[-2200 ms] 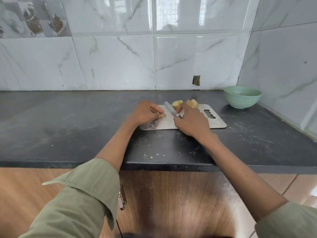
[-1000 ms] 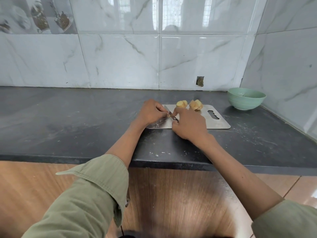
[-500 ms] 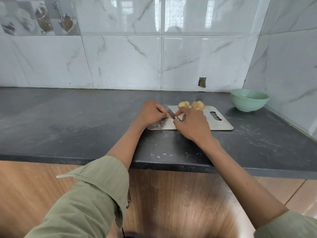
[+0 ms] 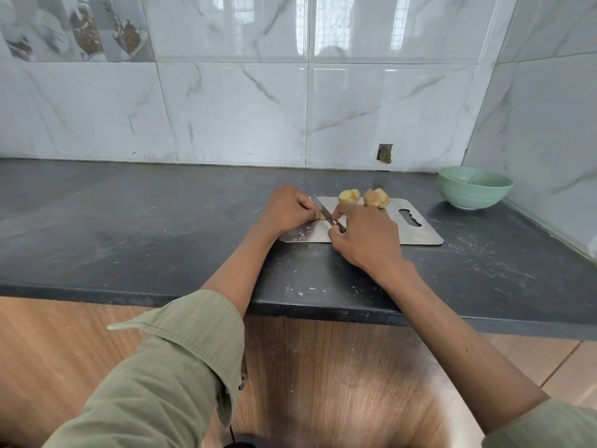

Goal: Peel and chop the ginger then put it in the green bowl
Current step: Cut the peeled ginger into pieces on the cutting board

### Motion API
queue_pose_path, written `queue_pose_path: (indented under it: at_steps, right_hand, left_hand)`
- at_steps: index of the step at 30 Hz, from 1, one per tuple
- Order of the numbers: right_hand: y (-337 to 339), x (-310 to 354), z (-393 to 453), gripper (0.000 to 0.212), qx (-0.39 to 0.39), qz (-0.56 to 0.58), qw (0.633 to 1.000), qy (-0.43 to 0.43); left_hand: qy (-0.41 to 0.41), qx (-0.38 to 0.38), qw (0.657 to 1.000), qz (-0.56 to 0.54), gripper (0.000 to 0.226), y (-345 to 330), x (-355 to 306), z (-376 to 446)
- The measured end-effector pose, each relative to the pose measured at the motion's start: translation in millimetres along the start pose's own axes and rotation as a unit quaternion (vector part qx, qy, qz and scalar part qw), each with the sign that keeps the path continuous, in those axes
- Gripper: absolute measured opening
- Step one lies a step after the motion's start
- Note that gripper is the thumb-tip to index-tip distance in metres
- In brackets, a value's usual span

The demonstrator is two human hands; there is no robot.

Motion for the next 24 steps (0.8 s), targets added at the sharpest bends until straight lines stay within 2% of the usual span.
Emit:
queue_pose_path:
  at_steps: [7,14,17,20,24]
  right_hand:
    - [-5,8,2,0.017,0.027,0.012,0.999,0.042]
    - [-7,-5,14,0.018,0.065,0.027,0.996,0.049]
    - [-8,1,12,0.018,0.046,0.004,0.997,0.062]
    - [-10,2,9,0.019,0.030,-0.009,0.997,0.066]
    - [-7,-8,11,0.017,0.013,0.067,0.997,0.019]
  left_hand:
    - [0.004,0.000,1.000,-0.002,0.013,-1,0,-1]
    - [0.007,0.004,0.999,-0.034,0.023,-2,1,-3]
    - [0.003,0.014,0.999,-0.037,0.014,-3,-3,-6]
    - [0.009,0.008,0.999,-0.039,0.015,-3,-5,-7]
    - [0.016,-0.005,0.999,-0.034,0.009,-2,-1,-3]
Point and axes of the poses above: each hand's wrist, its own z-axis towards the middle knuckle, its own y-axis out of the back of the hand, x = y × z, the point moved 5 cm from there along z, towards the middle knuckle, and after that the axes turned 8 degrees about -z, right-handed, at the moved point
